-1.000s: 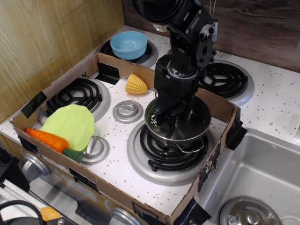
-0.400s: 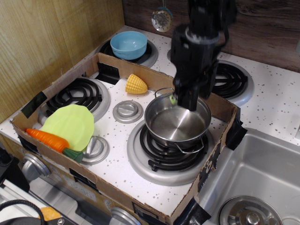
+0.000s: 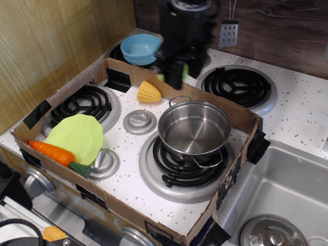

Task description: Take broccoli out of pan

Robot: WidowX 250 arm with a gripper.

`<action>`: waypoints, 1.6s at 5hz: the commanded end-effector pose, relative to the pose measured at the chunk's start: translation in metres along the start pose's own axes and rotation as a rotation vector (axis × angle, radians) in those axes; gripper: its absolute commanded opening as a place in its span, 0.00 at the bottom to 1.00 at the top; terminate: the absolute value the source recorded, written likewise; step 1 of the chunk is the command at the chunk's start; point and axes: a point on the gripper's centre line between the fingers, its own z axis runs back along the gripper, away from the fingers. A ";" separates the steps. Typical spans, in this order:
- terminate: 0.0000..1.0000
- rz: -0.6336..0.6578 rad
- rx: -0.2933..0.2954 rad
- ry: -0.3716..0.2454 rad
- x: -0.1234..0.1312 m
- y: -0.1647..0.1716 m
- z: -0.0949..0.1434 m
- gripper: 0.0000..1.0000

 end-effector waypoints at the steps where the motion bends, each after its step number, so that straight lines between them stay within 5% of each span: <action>1: 0.00 -0.091 -0.093 -0.128 0.072 0.006 0.003 0.00; 3: 0.00 -0.147 -0.150 -0.142 0.118 0.031 -0.027 0.00; 5: 0.00 -0.106 -0.145 -0.089 0.127 0.058 -0.048 0.00; 6: 0.00 -0.132 -0.161 -0.037 0.124 0.059 -0.063 1.00; 8: 0.00 -0.135 -0.149 -0.068 0.117 0.062 -0.052 1.00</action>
